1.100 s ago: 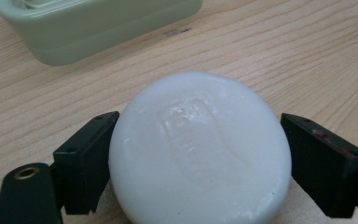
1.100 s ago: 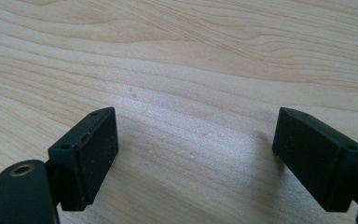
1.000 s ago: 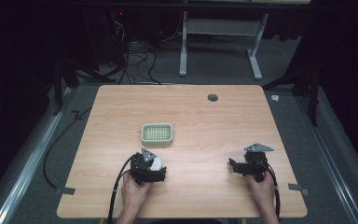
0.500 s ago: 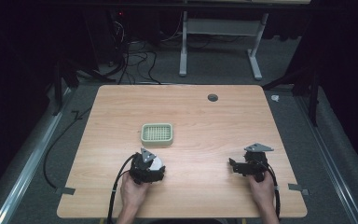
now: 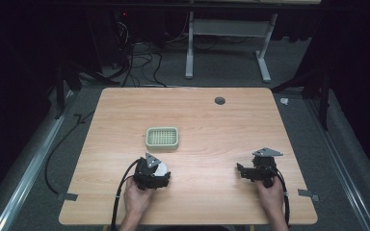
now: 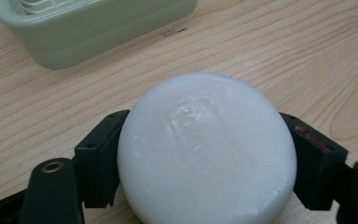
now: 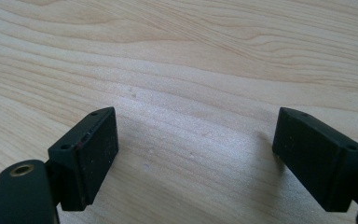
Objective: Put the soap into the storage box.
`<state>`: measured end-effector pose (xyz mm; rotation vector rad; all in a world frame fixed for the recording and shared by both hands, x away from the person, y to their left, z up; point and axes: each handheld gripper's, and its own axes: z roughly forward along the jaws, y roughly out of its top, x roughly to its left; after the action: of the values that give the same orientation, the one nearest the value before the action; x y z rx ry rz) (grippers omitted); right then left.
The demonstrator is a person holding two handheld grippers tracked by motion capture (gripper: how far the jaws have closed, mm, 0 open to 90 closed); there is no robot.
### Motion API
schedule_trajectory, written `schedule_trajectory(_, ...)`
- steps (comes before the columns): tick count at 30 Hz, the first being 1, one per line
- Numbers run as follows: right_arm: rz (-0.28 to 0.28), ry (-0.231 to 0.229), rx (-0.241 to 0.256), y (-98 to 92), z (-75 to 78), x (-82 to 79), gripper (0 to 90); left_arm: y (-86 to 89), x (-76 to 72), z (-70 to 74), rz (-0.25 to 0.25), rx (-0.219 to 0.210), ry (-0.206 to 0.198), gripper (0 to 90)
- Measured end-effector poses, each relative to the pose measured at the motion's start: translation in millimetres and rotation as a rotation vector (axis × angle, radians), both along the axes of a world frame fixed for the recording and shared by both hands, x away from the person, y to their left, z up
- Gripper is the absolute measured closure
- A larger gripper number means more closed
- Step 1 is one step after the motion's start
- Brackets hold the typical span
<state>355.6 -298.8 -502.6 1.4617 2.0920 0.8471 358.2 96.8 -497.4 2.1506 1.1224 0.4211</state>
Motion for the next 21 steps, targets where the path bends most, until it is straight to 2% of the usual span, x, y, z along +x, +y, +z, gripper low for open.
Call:
schedule_trajectory(5,0.0,0.0,0.0,0.0,0.0,0.0,15.1,1.8,-2.4,5.1,-0.007,-0.021,-0.005,24.9)
schedule_trajectory(10,-0.001,0.0,-0.001,0.0,0.0,0.0,15.1,-0.1,-3.6,9.2,-0.023,0.009,-0.015,24.9)
schedule_trajectory(17,0.0,0.0,0.0,0.0,0.0,0.0,15.1,-0.3,-2.3,19.3,-0.042,-0.025,-0.02,24.9)
schedule_trajectory(21,-0.001,0.001,0.0,0.0,0.0,-0.1,15.1,-0.7,-1.9,23.1,-0.048,-0.013,-0.027,24.9)
